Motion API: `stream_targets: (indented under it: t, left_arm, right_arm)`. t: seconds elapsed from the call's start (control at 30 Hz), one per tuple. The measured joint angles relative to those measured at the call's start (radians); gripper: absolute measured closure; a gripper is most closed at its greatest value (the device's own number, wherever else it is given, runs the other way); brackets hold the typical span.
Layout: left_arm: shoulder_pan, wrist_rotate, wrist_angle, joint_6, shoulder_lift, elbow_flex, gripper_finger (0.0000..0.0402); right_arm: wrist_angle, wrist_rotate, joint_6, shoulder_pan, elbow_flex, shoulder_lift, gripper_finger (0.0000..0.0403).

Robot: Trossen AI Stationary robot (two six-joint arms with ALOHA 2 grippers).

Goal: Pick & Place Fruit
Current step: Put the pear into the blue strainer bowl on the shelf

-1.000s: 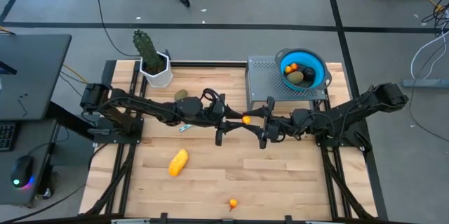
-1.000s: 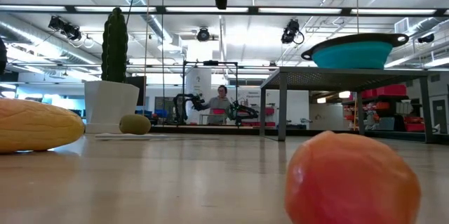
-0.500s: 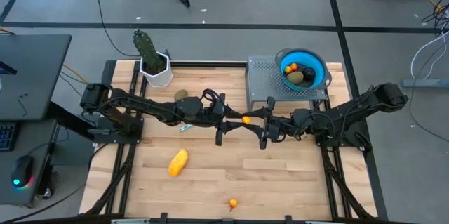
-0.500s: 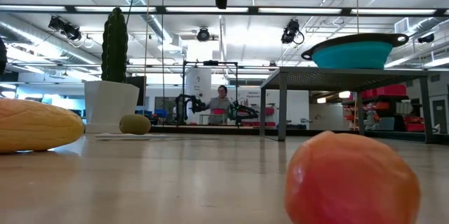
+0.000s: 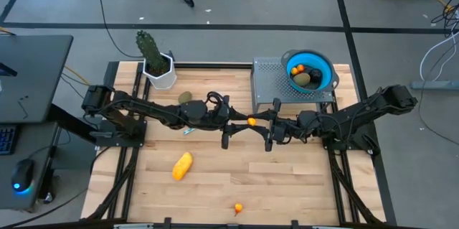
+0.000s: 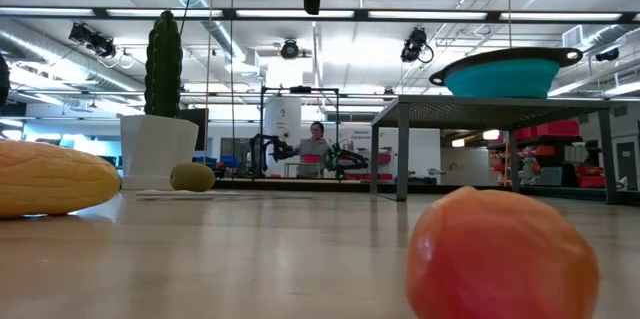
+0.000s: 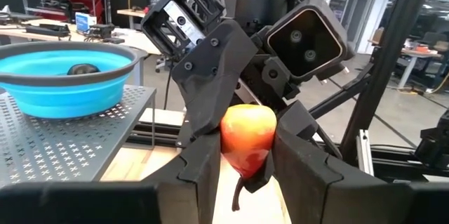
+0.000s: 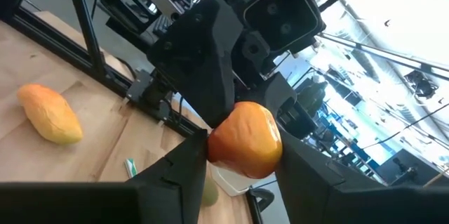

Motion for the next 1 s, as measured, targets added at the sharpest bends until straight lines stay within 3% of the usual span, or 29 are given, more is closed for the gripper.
stream_targets:
  t: [0.27, 0.63, 0.73, 1.0]
  left_arm:
    - [0.0, -0.008, -0.004, 0.004, 0.0, 0.0, 0.0252]
    - [0.002, -0.017, -0.106, 0.004, -0.082, 0.0, 0.0193]
    - [0.001, -0.013, -0.157, 0.008, -0.127, -0.002, 0.018]
    - [-0.015, -0.041, -0.228, 0.016, -0.171, -0.002, 0.0175]
  right_arm:
    - [-0.004, 0.011, 0.002, 0.0, 0.0, 0.0, 0.0248]
    - [-0.041, 0.164, 0.017, 0.005, 0.0, -0.005, 0.0249]
    - [-0.049, 0.277, 0.027, 0.021, 0.0, -0.01, 0.0249]
    - [-0.04, 0.728, -0.044, 0.039, 0.0, -0.017, 0.0249]
